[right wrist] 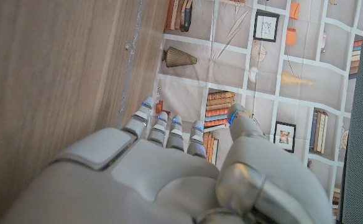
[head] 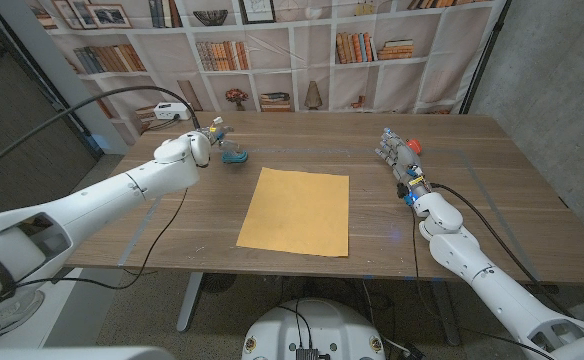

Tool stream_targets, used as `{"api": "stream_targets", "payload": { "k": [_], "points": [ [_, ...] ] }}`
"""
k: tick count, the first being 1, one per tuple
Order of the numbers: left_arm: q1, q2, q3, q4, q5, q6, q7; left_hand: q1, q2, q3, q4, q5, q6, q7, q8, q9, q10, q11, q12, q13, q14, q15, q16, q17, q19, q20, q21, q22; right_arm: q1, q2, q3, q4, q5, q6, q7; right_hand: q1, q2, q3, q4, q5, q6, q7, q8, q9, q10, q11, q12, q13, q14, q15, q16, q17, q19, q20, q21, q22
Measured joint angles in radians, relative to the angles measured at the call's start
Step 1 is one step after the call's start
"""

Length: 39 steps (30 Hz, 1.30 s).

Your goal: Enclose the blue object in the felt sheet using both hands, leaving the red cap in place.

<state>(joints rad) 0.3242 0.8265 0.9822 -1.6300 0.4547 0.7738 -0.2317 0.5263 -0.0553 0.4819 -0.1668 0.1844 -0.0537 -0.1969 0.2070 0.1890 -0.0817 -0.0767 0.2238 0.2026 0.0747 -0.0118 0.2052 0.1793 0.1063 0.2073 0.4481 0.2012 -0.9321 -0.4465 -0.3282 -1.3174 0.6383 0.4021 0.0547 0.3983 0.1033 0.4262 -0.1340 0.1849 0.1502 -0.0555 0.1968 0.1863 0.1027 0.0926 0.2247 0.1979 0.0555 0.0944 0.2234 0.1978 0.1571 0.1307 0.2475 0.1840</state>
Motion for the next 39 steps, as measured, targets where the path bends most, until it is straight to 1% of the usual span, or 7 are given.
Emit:
{"api": "stream_targets", "payload": {
  "k": [6, 8, 19, 23, 25, 32, 39],
  "points": [
    [-0.056, -0.029, 0.068, 0.043, 0.091, 0.028, -0.082, 0.045, -0.026, -0.011, -0.006, 0.013, 0.020, -0.019, 0.009, 0.002, 0.014, -0.005, 0.009, 0.005, -0.002, 0.000, -0.010, 0.000, 0.012, -0.009, -0.003, -0.002, -0.007, 0.001, 0.003, 0.000, 0.002, 0.005, 0.000, 0.000, 0.000, 0.000, 0.000, 0.000, 0.002, 0.002, 0.000, 0.000, 0.000, 0.000, 0.003, 0.000, 0.000, 0.000, 0.000, 0.000, 0.000, 0.000, 0.000, 0.000],
    [-0.081, -0.044, 0.097, 0.066, 0.133, 0.029, -0.121, 0.073, -0.027, -0.011, -0.006, 0.017, 0.045, -0.017, 0.022, 0.004, 0.035, -0.009, 0.017, 0.009, -0.015, -0.005, -0.014, 0.000, -0.006, -0.026, -0.016, -0.006, -0.010, 0.001, 0.005, 0.000, 0.002, 0.007, -0.002, -0.004, 0.004, 0.000, 0.000, 0.000, 0.002, 0.002, 0.000, 0.000, 0.000, 0.000, 0.003, 0.000, 0.000, 0.000, 0.000, 0.000, 0.000, 0.000, 0.000, 0.000],
    [-0.177, -0.121, 0.212, 0.188, 0.303, -0.006, -0.274, 0.125, -0.023, -0.012, -0.007, 0.024, 0.086, -0.014, 0.038, 0.004, 0.052, -0.005, 0.024, 0.009, -0.039, -0.008, -0.020, 0.000, -0.028, -0.041, -0.027, -0.006, -0.020, 0.003, 0.011, -0.001, 0.002, 0.013, -0.013, -0.004, 0.004, -0.004, 0.004, 0.000, 0.002, 0.002, 0.000, 0.000, 0.002, -0.002, 0.003, 0.000, 0.000, 0.000, 0.000, 0.000, 0.000, 0.000, -0.004, 0.000],
    [-0.199, -0.152, 0.243, 0.237, 0.363, -0.023, -0.315, 0.158, -0.023, -0.016, -0.004, 0.031, 0.045, -0.013, 0.027, 0.004, 0.052, -0.005, 0.024, 0.009, -0.031, -0.016, -0.020, 0.000, -0.028, -0.040, -0.033, -0.006, -0.023, 0.004, 0.012, -0.002, 0.003, 0.015, -0.016, -0.008, 0.008, -0.004, 0.004, 0.001, 0.007, 0.008, 0.000, 0.000, 0.009, -0.001, 0.003, 0.000, 0.005, 0.005, 0.000, 0.000, 0.000, 0.000, -0.004, 0.000],
    [-0.210, -0.171, 0.260, 0.267, 0.391, -0.033, -0.331, 0.162, -0.027, -0.021, 0.002, 0.031, 0.018, -0.016, 0.018, 0.004, 0.052, -0.006, 0.024, 0.013, -0.024, -0.011, -0.016, 0.000, -0.024, -0.019, -0.034, -0.006, -0.024, 0.005, 0.014, -0.002, 0.003, 0.016, -0.018, -0.008, 0.008, -0.004, 0.004, 0.001, 0.007, 0.007, 0.000, 0.000, 0.011, 0.000, 0.003, 0.000, 0.005, 0.005, 0.000, 0.000, 0.000, 0.000, -0.004, 0.000],
    [-0.218, -0.205, 0.282, 0.325, 0.445, -0.051, -0.345, 0.173, -0.025, -0.045, 0.011, 0.031, 0.038, -0.014, 0.031, 0.009, 0.068, -0.019, 0.030, 0.016, 0.019, -0.016, -0.005, 0.005, 0.001, 0.006, -0.034, -0.006, -0.025, 0.007, 0.015, 0.003, 0.004, 0.018, -0.019, -0.008, 0.008, -0.004, 0.004, 0.001, 0.007, 0.007, 0.000, 0.000, 0.011, 0.000, 0.003, 0.000, 0.005, 0.005, 0.000, 0.000, 0.000, 0.000, -0.004, 0.000],
    [-0.195, -0.229, 0.285, 0.363, 0.479, -0.069, -0.311, 0.213, -0.003, -0.056, 0.012, 0.031, 0.113, -0.007, 0.068, 0.014, 0.137, -0.032, 0.059, 0.023, 0.077, -0.026, 0.004, 0.005, 0.041, -0.010, -0.032, -0.006, -0.025, 0.007, 0.015, 0.006, 0.004, 0.018, -0.020, -0.008, 0.008, -0.008, 0.000, 0.001, 0.007, 0.007, 0.000, 0.000, 0.010, 0.000, 0.003, 0.000, 0.005, 0.005, 0.000, 0.000, 0.000, 0.000, -0.004, 0.000]
  ]
}}
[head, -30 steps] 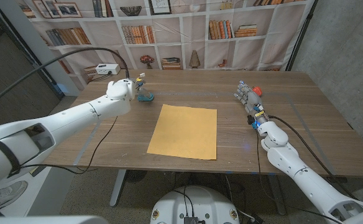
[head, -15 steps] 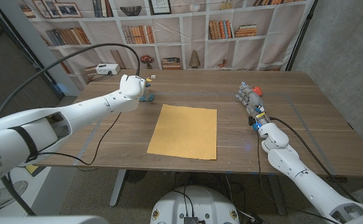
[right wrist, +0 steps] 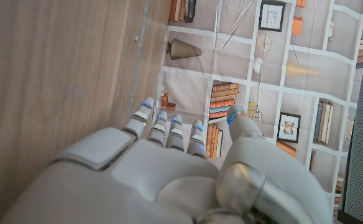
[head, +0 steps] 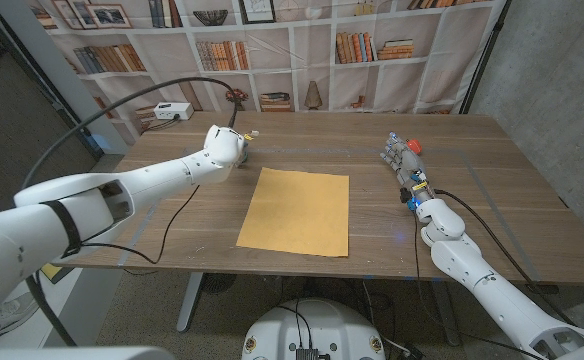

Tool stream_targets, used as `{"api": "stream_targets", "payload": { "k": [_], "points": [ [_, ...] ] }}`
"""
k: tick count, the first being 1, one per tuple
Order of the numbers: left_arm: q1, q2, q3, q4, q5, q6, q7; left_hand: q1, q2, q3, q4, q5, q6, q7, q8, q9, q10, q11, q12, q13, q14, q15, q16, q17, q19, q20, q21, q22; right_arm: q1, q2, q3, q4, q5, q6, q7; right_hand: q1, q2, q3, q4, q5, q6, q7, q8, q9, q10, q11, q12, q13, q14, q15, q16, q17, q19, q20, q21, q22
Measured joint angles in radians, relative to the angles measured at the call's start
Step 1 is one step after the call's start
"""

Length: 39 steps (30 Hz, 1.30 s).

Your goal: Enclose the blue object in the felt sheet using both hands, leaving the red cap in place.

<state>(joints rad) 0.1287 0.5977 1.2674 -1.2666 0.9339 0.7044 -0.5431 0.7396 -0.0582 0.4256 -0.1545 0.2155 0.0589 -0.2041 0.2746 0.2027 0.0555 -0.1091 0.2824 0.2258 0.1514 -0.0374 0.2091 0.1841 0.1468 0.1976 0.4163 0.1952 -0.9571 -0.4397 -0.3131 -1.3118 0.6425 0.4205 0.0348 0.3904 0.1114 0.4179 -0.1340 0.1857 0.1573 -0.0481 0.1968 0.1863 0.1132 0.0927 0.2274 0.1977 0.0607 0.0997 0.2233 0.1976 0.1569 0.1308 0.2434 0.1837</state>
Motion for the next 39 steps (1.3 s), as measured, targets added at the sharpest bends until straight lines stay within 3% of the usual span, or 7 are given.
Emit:
{"api": "stream_targets", "payload": {
  "k": [9, 12, 18, 21, 24, 33, 39],
  "points": [
    [0.046, -0.008, -0.019, 0.018, 0.011, -0.019, 0.076, 0.085, 0.077, -0.002, -0.008, 0.005, 0.086, 0.012, 0.040, 0.000, 0.087, -0.014, 0.031, 0.005, 0.077, -0.002, 0.008, -0.001, 0.060, -0.030, 0.018, 0.000, -0.002, -0.005, 0.000, -0.001, -0.003, -0.002, -0.003, -0.003, 0.002, 0.000, 0.000, 0.000, 0.006, -0.006, 0.000, 0.000, 0.005, 0.005, 0.000, 0.000, 0.000, 0.000, 0.000, 0.005, 0.000, 0.000, 0.000, 0.000],
    [0.055, -0.010, -0.024, 0.023, 0.008, -0.028, 0.096, 0.166, 0.123, 0.016, -0.015, -0.027, 0.173, 0.030, 0.074, -0.002, 0.185, -0.022, 0.063, 0.005, 0.178, -0.003, 0.024, -0.002, 0.122, -0.064, 0.045, 0.003, -0.003, -0.006, 0.000, -0.003, -0.004, -0.004, -0.004, -0.003, 0.003, 0.000, 0.000, 0.000, 0.006, -0.006, 0.000, 0.000, 0.009, 0.009, 0.000, 0.000, 0.005, 0.005, 0.000, 0.005, 0.000, 0.000, 0.000, 0.000],
    [0.103, -0.001, -0.055, 0.017, 0.004, -0.053, 0.227, 0.292, 0.114, -0.043, -0.021, -0.039, 0.419, 0.041, 0.232, 0.018, 0.461, -0.056, 0.174, 0.036, 0.482, 0.007, 0.142, 0.031, 0.309, -0.173, 0.158, 0.021, -0.007, -0.012, 0.001, -0.013, -0.011, -0.009, -0.013, -0.008, 0.000, 0.000, 0.000, 0.000, 0.005, -0.006, 0.000, 0.000, 0.013, 0.013, 0.000, 0.000, 0.011, 0.000, 0.000, 0.005, 0.005, 0.005, 0.000, 0.000],
    [0.124, 0.003, -0.065, 0.015, 0.003, -0.063, 0.285, 0.393, 0.100, -0.058, -0.028, -0.040, 0.449, 0.069, 0.327, 0.026, 0.534, -0.005, 0.239, 0.054, 0.528, 0.054, 0.171, 0.030, 0.406, -0.216, 0.262, 0.043, -0.008, -0.014, 0.001, -0.016, -0.014, -0.012, -0.018, -0.008, 0.000, 0.000, 0.000, 0.000, 0.005, -0.006, 0.000, 0.000, 0.012, 0.013, 0.000, 0.000, 0.011, 0.000, 0.000, 0.005, 0.005, 0.005, 0.000, 0.000],
    [0.153, 0.007, -0.080, 0.016, 0.002, -0.078, 0.374, 0.448, 0.080, -0.073, -0.024, -0.033, 0.468, 0.076, 0.379, 0.026, 0.548, 0.009, 0.259, 0.054, 0.538, 0.063, 0.171, 0.030, 0.462, -0.246, 0.368, 0.074, -0.013, -0.021, 0.002, -0.029, -0.020, -0.016, -0.027, -0.008, 0.000, 0.000, 0.000, 0.000, 0.005, -0.006, 0.000, 0.000, 0.018, 0.007, 0.000, 0.000, 0.011, 0.000, 0.000, 0.004, 0.005, 0.005, 0.000, 0.000],
    [0.222, 0.027, -0.132, 0.011, -0.030, -0.125, 0.599, 0.476, 0.084, -0.095, -0.007, -0.032, 0.474, 0.083, 0.383, 0.026, 0.551, 0.013, 0.267, 0.054, 0.539, 0.064, 0.172, 0.030, 0.530, -0.262, 0.517, 0.104, -0.016, -0.028, 0.001, -0.041, -0.034, -0.025, -0.041, -0.008, 0.000, 0.000, 0.000, 0.000, 0.005, -0.006, 0.000, 0.000, 0.018, 0.007, 0.000, 0.000, 0.011, 0.000, 0.000, 0.003, 0.005, 0.005, 0.000, 0.000],
    [0.255, 0.044, -0.175, -0.017, -0.065, -0.151, 0.672, 0.476, 0.084, -0.097, -0.005, -0.033, 0.474, 0.083, 0.383, 0.025, 0.551, 0.013, 0.267, 0.054, 0.539, 0.064, 0.172, 0.030, 0.536, -0.264, 0.547, 0.109, -0.016, -0.029, -0.001, -0.046, -0.039, -0.027, -0.047, -0.008, 0.000, -0.003, 0.003, 0.000, 0.005, -0.005, 0.000, 0.000, 0.018, 0.007, 0.000, 0.000, 0.011, 0.000, 0.000, 0.005, 0.005, 0.005, 0.000, 0.000]
  ]
}}
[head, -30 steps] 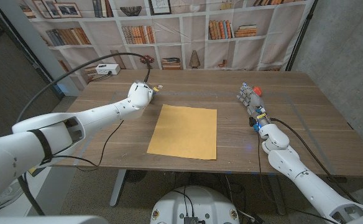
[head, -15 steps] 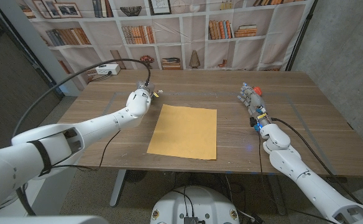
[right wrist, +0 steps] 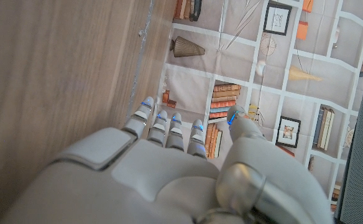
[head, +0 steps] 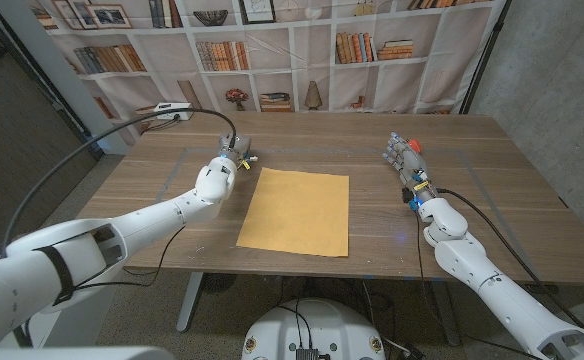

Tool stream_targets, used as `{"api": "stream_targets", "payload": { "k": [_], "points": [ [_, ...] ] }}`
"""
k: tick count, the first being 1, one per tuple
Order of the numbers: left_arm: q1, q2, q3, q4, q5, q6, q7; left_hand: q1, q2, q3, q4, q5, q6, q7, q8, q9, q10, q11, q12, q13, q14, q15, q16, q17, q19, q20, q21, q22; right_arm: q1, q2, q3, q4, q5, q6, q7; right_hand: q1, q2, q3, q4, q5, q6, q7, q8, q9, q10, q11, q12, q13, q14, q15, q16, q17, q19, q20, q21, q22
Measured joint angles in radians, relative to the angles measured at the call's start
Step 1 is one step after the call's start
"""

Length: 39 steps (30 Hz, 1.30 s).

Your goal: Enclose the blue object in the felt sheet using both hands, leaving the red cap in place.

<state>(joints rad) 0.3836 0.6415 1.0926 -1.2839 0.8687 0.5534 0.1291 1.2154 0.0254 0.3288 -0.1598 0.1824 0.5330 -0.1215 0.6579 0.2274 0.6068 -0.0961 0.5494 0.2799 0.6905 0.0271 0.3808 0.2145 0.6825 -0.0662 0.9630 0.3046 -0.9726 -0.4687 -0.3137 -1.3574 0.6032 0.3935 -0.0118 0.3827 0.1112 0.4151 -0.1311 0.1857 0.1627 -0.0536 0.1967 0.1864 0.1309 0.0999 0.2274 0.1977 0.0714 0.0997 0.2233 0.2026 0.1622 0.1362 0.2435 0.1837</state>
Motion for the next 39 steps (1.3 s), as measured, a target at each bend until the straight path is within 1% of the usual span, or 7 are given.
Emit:
{"api": "stream_targets", "payload": {
  "k": [5, 17, 21, 27, 31, 32, 39],
  "points": [
    [0.028, 0.016, -0.047, -0.037, -0.039, -0.020, 0.049, 0.000, 0.000, 0.000, -0.003, 0.000, 0.020, 0.002, 0.000, 0.001, 0.013, 0.013, 0.053, 0.000, 0.000, 0.000, 0.145, 0.000, 0.000, 0.000, 0.023, 0.004, -0.003, -0.003, 0.000, -0.011, -0.005, 0.000, -0.008, 0.000, 0.000, -0.004, -0.004, 0.000, 0.000, 0.000, 0.000, 0.000, 0.000, 0.000, 0.000, 0.000, 0.004, 0.004, 0.000, 0.000, 0.000, 0.000, 0.000, 0.000],
    [0.063, 0.043, -0.132, -0.133, -0.082, -0.035, 0.116, 0.008, -0.008, 0.000, -0.006, 0.003, 0.027, 0.009, 0.000, 0.001, 0.020, 0.020, 0.058, 0.000, 0.003, 0.003, 0.166, 0.000, -0.004, 0.004, 0.060, 0.009, -0.019, -0.008, 0.000, -0.044, -0.021, 0.000, -0.036, -0.008, 0.000, -0.004, -0.004, 0.000, 0.000, 0.000, 0.000, 0.000, 0.000, 0.000, -0.007, 0.000, 0.004, 0.004, 0.000, 0.000, 0.000, 0.000, 0.000, 0.000],
    [0.069, 0.054, -0.151, -0.165, -0.094, -0.050, 0.132, 0.009, -0.009, 0.000, -0.006, 0.003, 0.034, 0.013, 0.000, 0.001, 0.022, 0.021, 0.058, 0.000, 0.003, 0.003, 0.169, 0.000, -0.014, 0.002, 0.069, 0.009, -0.047, -0.015, 0.004, -0.087, -0.030, 0.000, -0.052, -0.008, 0.000, -0.007, -0.001, 0.000, 0.000, 0.000, 0.000, 0.000, 0.000, 0.000, -0.007, 0.000, 0.004, 0.004, 0.000, 0.000, 0.000, 0.000, 0.000, 0.000],
    [0.081, 0.076, -0.179, -0.223, -0.126, -0.084, 0.093, 0.012, -0.012, 0.000, -0.006, 0.003, 0.034, 0.013, 0.000, 0.001, 0.023, 0.023, 0.058, 0.000, 0.003, 0.003, 0.169, 0.000, -0.017, 0.002, 0.084, 0.009, -0.088, -0.026, 0.012, -0.143, -0.045, 0.000, -0.083, -0.008, 0.000, -0.007, -0.001, 0.000, 0.000, 0.000, 0.000, 0.000, 0.000, 0.000, -0.007, 0.000, 0.004, 0.004, 0.000, 0.000, 0.000, 0.000, -0.008, 0.000],
    [0.094, 0.097, -0.203, -0.273, -0.127, -0.085, 0.091, 0.011, -0.012, 0.000, -0.006, 0.003, 0.034, 0.013, 0.000, 0.001, 0.023, 0.023, 0.058, 0.000, 0.004, 0.004, 0.169, 0.000, -0.022, 0.007, 0.093, 0.009, -0.089, -0.027, 0.012, -0.145, -0.065, -0.005, -0.114, -0.008, 0.000, -0.007, -0.001, 0.000, 0.000, 0.000, 0.000, 0.000, 0.000, 0.000, -0.007, 0.000, 0.004, 0.004, 0.000, 0.000, 0.000, 0.000, -0.008, 0.000],
    [0.097, 0.102, -0.208, -0.284, -0.162, -0.115, 0.045, 0.011, -0.012, 0.000, -0.006, 0.003, 0.034, 0.013, 0.000, 0.001, 0.023, 0.023, 0.058, 0.000, 0.004, 0.004, 0.168, 0.000, -0.023, 0.007, 0.095, 0.009, -0.125, -0.040, 0.020, -0.195, -0.071, -0.008, -0.122, -0.008, 0.000, -0.007, -0.001, 0.000, 0.000, 0.000, 0.000, 0.000, 0.000, 0.000, -0.007, 0.000, 0.004, 0.004, 0.000, 0.000, 0.000, 0.000, -0.008, 0.000],
    [0.123, 0.142, -0.249, -0.368, -0.206, -0.152, -0.014, 0.011, -0.012, 0.000, -0.006, 0.007, 0.036, 0.014, 0.000, 0.001, 0.027, 0.027, 0.058, 0.000, 0.009, 0.009, 0.160, 0.000, -0.033, 0.004, 0.110, 0.009, -0.166, -0.055, 0.028, -0.255, -0.130, -0.020, -0.188, -0.012, -0.004, -0.010, -0.005, 0.000, 0.018, 0.004, 0.000, 0.000, 0.013, 0.002, -0.007, 0.000, 0.016, -0.002, 0.000, 0.000, 0.013, 0.001, -0.008, 0.000]
  ]
}}
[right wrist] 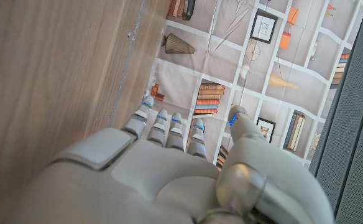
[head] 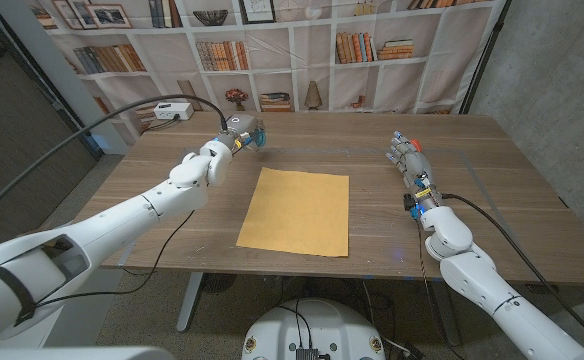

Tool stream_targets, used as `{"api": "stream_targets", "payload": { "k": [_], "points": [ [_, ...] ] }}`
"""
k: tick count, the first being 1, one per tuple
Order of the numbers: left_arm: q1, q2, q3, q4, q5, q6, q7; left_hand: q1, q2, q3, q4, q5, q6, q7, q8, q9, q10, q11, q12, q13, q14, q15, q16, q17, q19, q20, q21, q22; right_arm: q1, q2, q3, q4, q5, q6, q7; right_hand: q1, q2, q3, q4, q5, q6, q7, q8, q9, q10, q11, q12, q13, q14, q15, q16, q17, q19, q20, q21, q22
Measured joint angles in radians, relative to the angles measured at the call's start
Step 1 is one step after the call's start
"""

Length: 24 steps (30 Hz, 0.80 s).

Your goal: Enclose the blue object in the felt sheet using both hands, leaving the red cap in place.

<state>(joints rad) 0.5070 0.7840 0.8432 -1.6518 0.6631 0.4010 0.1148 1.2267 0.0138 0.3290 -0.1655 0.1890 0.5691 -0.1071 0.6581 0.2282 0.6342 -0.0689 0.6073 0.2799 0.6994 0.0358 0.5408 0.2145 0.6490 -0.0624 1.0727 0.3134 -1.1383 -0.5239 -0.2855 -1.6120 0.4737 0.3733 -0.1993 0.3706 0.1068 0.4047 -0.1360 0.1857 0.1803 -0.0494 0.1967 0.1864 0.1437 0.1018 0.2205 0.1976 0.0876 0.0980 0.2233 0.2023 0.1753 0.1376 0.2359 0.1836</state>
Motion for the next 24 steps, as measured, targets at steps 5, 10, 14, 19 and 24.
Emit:
{"api": "stream_targets", "payload": {
  "k": [5, 10, 14, 19, 24],
  "points": [
    [0.017, 0.031, -0.027, -0.056, -0.051, -0.052, -0.081, 0.000, 0.000, 0.000, 0.000, 0.000, 0.002, 0.001, 0.000, 0.000, 0.001, 0.001, 0.000, 0.000, 0.002, 0.001, -0.003, 0.000, 0.000, 0.000, 0.008, 0.000, -0.047, -0.011, 0.008, -0.061, -0.049, -0.007, -0.048, -0.008, 0.001, -0.005, 0.003, -0.005, 0.015, 0.007, 0.000, 0.000, 0.009, -0.002, 0.000, 0.000, 0.014, -0.014, 0.007, 0.000, 0.026, -0.024, 0.001, 0.000],
    [0.030, 0.058, -0.052, -0.107, -0.089, -0.096, -0.156, 0.000, 0.000, 0.000, 0.000, 0.000, 0.002, 0.001, 0.000, 0.000, 0.001, 0.001, 0.000, 0.000, 0.013, 0.004, -0.004, 0.000, -0.009, 0.001, 0.024, -0.002, -0.080, -0.014, 0.012, -0.101, -0.099, -0.018, -0.096, -0.012, -0.003, -0.005, 0.003, -0.005, 0.022, 0.006, 0.000, 0.000, 0.023, 0.002, 0.000, 0.000, 0.018, -0.018, 0.008, -0.003, 0.032, -0.039, 0.005, 0.000],
    [0.035, 0.076, -0.067, -0.140, -0.113, -0.127, -0.209, 0.000, 0.000, 0.000, 0.000, 0.000, 0.002, 0.001, 0.000, 0.000, 0.007, 0.007, 0.000, 0.000, 0.018, 0.004, -0.007, 0.000, -0.012, 0.002, 0.034, -0.003, -0.103, -0.014, 0.015, -0.129, -0.132, -0.026, -0.132, -0.012, -0.003, -0.005, 0.003, -0.005, 0.022, 0.006, 0.000, 0.000, 0.023, 0.002, 0.000, 0.000, 0.018, -0.018, 0.008, -0.003, 0.032, -0.039, 0.005, 0.000],
    [0.036, 0.090, -0.080, -0.169, -0.136, -0.165, -0.273, 0.000, 0.000, 0.004, -0.004, 0.003, 0.007, 0.006, 0.000, 0.000, 0.007, 0.007, 0.000, 0.000, 0.018, 0.004, -0.008, 0.000, -0.014, 0.003, 0.040, -0.004, -0.121, -0.014, 0.017, -0.149, -0.159, -0.031, -0.159, -0.012, -0.003, -0.005, 0.003, -0.005, 0.022, 0.006, 0.000, 0.000, 0.028, -0.004, 0.000, 0.000, 0.018, -0.018, 0.008, -0.003, 0.031, -0.038, 0.005, 0.000],
    [0.036, 0.096, -0.086, -0.191, -0.153, -0.205, -0.342, 0.000, 0.000, 0.005, -0.005, 0.004, 0.007, 0.006, 0.000, 0.000, 0.007, 0.007, 0.000, 0.000, 0.018, 0.004, -0.015, 0.000, -0.014, 0.003, 0.049, -0.007, -0.152, -0.010, 0.022, -0.183, -0.189, -0.039, -0.190, -0.012, -0.003, -0.005, 0.003, -0.005, 0.022, 0.006, 0.000, 0.000, 0.028, -0.004, 0.000, 0.000, 0.018, -0.018, 0.008, -0.002, 0.028, -0.036, 0.005, 0.000]
  ]
}}
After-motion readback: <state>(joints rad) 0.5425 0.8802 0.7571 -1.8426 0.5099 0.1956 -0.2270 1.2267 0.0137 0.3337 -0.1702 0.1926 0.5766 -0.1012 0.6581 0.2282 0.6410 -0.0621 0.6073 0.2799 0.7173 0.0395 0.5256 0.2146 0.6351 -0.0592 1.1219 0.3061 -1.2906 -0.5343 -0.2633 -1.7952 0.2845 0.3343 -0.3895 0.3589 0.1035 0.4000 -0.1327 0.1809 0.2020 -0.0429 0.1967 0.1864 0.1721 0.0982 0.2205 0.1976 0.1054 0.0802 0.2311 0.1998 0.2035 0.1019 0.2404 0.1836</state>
